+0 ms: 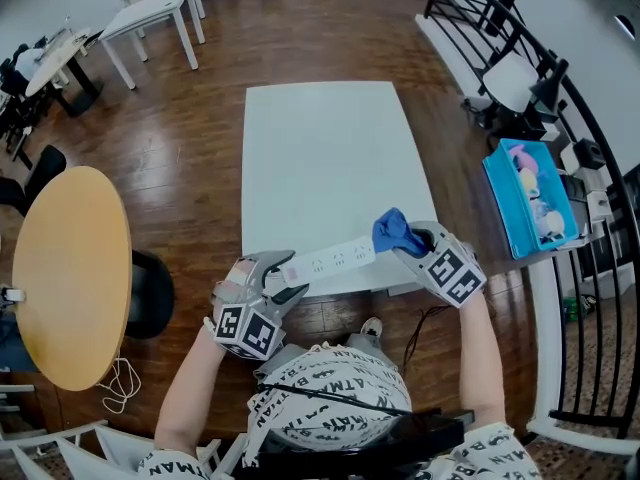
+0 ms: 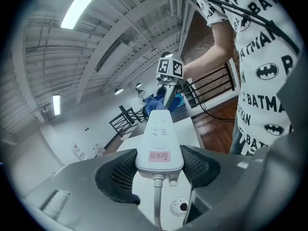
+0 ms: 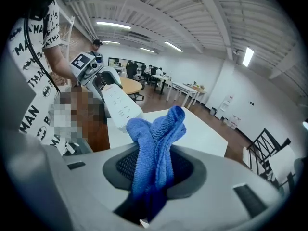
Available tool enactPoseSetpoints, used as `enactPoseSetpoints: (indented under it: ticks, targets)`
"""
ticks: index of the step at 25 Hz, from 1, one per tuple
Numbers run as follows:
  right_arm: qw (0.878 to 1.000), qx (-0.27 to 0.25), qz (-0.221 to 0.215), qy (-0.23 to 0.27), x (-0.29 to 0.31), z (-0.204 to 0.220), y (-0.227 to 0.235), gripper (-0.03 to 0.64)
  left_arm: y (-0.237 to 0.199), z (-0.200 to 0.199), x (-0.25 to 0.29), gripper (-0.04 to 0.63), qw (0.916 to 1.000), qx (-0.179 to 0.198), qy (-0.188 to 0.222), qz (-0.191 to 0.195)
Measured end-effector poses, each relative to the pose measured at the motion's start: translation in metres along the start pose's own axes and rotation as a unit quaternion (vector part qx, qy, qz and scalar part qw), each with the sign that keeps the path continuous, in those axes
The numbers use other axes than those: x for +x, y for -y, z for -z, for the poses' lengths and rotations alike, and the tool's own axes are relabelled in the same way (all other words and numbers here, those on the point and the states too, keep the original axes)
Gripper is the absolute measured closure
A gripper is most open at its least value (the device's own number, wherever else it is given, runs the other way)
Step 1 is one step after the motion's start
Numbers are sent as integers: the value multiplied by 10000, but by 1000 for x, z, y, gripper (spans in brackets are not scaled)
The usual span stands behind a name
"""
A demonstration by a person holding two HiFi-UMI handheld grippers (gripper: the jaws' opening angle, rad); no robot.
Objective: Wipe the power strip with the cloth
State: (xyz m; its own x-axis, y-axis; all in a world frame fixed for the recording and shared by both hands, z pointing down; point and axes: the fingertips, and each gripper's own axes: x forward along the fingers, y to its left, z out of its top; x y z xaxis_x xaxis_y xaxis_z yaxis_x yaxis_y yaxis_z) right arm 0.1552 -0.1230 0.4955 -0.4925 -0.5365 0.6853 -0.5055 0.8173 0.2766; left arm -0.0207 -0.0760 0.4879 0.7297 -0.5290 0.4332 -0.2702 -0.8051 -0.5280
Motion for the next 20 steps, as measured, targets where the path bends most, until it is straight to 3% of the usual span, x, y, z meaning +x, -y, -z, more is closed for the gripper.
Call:
enactPoseSetpoints:
  ticks: [11,13,16,20]
  targets:
    - [9950,-946,-169,-270,-4,-8,-5,482,27,-6,7,313,9976,521,-78,450]
    - [9879,-1463,-351,-385,-4,-9,-13,481,32,-8,8,313,9957,742,-122,538]
    - [9667,-2378,-714,-613,-2,-7,-30,480,43,-8,9,313,9902,1159,-214,746]
    - [9493,-2846,-1192,-597,0,-20,-54,480,56,-13,11,313,9831,1539,-212,971]
